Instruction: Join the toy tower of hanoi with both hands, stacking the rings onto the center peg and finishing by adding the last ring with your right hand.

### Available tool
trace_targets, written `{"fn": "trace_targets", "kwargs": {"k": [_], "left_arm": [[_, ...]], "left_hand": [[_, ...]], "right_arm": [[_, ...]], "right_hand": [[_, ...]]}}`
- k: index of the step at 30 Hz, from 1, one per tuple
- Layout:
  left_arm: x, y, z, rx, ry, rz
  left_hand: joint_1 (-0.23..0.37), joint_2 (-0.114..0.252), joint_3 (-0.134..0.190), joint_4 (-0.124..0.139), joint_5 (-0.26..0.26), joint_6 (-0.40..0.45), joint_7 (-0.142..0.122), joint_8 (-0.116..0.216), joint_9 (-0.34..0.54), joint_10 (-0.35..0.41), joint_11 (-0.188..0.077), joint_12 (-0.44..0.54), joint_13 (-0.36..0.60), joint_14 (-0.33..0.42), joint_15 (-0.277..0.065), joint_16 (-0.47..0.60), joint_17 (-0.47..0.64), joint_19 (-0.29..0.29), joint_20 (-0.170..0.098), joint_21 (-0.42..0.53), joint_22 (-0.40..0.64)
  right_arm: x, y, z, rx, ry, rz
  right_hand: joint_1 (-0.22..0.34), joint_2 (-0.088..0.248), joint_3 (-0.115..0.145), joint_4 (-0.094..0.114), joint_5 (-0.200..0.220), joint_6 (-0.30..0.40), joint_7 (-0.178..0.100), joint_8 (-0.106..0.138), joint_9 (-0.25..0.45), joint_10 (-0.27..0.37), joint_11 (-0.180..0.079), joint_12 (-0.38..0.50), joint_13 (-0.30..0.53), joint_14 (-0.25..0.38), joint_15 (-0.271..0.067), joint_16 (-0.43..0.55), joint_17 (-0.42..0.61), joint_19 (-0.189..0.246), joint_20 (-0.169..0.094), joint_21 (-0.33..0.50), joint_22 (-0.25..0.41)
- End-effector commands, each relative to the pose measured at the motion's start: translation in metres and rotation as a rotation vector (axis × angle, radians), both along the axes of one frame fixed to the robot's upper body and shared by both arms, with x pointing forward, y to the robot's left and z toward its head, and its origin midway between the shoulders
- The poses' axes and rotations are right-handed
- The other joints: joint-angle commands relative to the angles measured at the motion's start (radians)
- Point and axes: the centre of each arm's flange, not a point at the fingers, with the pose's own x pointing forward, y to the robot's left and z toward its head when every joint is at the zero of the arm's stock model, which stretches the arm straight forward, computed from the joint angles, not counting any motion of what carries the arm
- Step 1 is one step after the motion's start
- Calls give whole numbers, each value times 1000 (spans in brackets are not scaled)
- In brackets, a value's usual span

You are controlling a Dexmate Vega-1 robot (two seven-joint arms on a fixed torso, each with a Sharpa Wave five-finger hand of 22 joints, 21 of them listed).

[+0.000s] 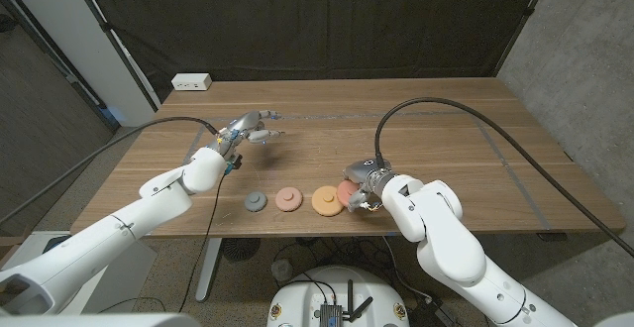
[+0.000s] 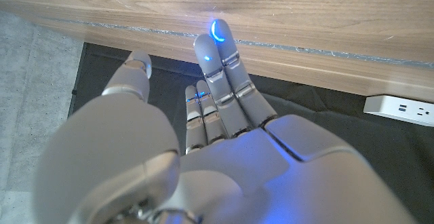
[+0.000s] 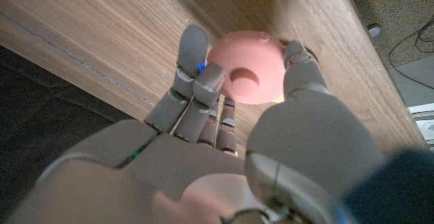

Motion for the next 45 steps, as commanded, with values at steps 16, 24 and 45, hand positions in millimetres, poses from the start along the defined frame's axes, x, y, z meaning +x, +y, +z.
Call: {"fn": "trace_targets", "kwargs": {"k": [16, 24, 45], "left_arm": [[0, 10, -4, -45, -19, -35], [-2, 6, -2, -38, -29, -41], [0, 6, -5, -45, -32, -39]], "left_hand": [[-5, 8, -5, -2, 4, 13, -4, 7, 2, 22, 2, -2, 8, 1, -98, 10, -1, -3, -62, 14, -8], [-5, 8, -5, -2, 4, 16, -5, 7, 2, 23, 1, -2, 9, 2, -99, 12, -1, -3, -62, 17, -11], [-7, 9, -4, -2, 5, 18, -4, 5, 3, 26, 0, -5, 13, 2, -99, 15, -2, -6, -63, 28, -22]], "right_arm": [[2, 38, 9, -46, -20, 80], [6, 46, 11, -42, -26, 101], [13, 61, 10, -63, -1, 120]], "right_hand": [[54, 48, 77, 62, 9, 103, -90, 4, 2, 165, -160, -4, 9, 14, -18, -8, 7, 12, -55, -6, 1], [52, 47, 81, 63, 9, 104, -91, 3, 2, 164, -162, -8, 12, 14, -18, -13, 7, 12, -55, -7, 0], [46, 47, 96, 63, 13, 100, -91, -4, 3, 163, -157, -20, 18, 12, -18, -38, 4, 8, -54, -12, -5]]}}
